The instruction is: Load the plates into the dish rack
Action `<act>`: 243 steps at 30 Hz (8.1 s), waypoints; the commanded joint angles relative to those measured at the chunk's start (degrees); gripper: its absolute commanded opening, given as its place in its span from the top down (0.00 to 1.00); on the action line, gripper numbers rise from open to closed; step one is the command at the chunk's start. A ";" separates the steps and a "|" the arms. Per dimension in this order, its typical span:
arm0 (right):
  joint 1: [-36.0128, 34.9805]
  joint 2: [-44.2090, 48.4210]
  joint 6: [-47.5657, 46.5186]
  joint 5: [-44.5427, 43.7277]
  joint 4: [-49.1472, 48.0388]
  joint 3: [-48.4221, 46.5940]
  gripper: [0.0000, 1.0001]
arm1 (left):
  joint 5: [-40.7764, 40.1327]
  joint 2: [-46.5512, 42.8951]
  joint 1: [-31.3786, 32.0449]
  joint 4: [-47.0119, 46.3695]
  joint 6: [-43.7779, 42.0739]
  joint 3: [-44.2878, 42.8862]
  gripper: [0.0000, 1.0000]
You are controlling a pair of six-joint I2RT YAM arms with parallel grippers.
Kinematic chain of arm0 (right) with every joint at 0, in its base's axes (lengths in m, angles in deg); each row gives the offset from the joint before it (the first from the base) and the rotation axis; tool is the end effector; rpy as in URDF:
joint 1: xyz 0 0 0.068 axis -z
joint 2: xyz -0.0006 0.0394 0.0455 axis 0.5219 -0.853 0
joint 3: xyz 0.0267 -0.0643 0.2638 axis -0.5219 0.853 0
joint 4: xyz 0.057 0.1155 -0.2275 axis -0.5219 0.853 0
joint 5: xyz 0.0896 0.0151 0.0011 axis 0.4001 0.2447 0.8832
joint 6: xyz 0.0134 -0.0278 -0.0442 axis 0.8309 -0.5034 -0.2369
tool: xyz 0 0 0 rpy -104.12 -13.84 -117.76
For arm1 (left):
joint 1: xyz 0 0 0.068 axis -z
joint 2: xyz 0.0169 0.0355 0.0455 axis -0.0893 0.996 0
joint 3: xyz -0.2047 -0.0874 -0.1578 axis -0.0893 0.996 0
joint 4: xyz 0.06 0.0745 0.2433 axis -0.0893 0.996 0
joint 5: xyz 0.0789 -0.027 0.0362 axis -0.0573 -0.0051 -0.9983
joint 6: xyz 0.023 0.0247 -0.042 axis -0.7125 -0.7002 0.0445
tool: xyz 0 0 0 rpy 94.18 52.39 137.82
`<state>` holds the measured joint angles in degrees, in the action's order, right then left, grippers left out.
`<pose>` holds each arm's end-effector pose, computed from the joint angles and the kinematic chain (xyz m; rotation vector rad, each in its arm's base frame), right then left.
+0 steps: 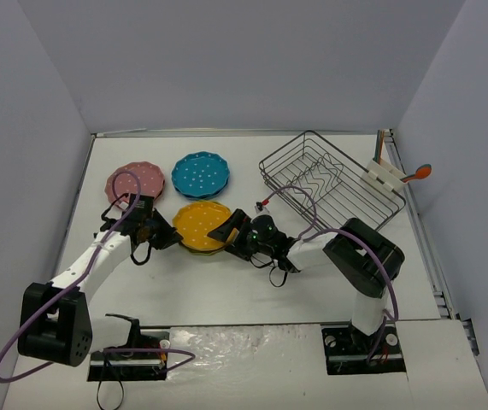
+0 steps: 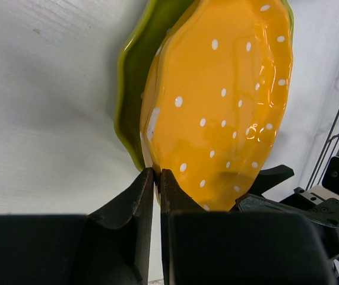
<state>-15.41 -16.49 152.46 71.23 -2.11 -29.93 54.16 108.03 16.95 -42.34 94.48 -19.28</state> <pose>0.2338 0.2601 0.1502 0.3076 2.1012 1.5787 0.2431 -0.0602 0.2199 -0.9242 2.4241 -0.8257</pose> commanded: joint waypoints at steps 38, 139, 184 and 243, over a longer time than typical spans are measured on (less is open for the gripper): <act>0.82 -1.90 5.33 -2.74 -17.81 0.89 0.12 | 6.18 -8.38 2.98 -6.99 3.94 1.71 1.00; 45.92 9.53 -112.77 2.36 43.55 -55.94 1.00 | -19.68 -12.78 0.52 11.55 -39.10 -12.56 0.03; 46.52 5.72 -99.68 5.21 34.04 -44.55 0.35 | -17.91 -11.49 -1.90 11.96 -37.19 -11.74 0.03; 5.75 38.09 -37.79 -9.10 1.39 11.17 0.00 | -10.08 18.74 3.19 -6.63 -13.25 -6.11 0.78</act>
<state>-8.37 23.66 111.31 64.05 7.95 -19.89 44.76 126.06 19.40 -46.90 80.98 -24.66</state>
